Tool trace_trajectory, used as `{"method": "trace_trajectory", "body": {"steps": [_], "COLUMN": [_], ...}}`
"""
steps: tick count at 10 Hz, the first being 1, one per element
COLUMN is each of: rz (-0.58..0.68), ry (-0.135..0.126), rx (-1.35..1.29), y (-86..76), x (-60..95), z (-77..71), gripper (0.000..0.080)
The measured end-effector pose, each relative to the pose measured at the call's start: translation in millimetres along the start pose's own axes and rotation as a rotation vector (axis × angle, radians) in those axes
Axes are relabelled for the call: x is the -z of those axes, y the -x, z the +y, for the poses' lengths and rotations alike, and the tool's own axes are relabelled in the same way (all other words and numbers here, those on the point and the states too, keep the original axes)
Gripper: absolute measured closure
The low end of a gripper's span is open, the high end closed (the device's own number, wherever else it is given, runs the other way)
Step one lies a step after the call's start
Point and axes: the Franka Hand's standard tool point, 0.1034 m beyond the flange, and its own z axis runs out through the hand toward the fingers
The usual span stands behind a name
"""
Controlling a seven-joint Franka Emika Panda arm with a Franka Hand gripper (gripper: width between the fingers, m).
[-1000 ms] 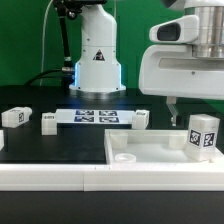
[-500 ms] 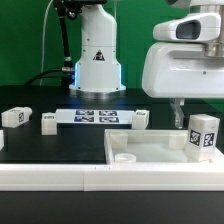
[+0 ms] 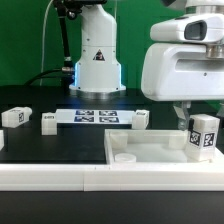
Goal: Assemble one leg
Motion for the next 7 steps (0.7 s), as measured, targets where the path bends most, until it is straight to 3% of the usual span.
{"method": "trace_trajectory", "body": {"steps": [1,4,7], "rz": [0.000,0.000,-0.005], "ry": [0.000,-0.001,-0.025], "rx": [0.000,-0.029,-0.379], "y": [0.0,0.1,-0.2], "x": [0.0,-0.1,0.3], "z": [-0.1,0.0,0.1], "gripper": [0.0495,0.0510,0.0510]}}
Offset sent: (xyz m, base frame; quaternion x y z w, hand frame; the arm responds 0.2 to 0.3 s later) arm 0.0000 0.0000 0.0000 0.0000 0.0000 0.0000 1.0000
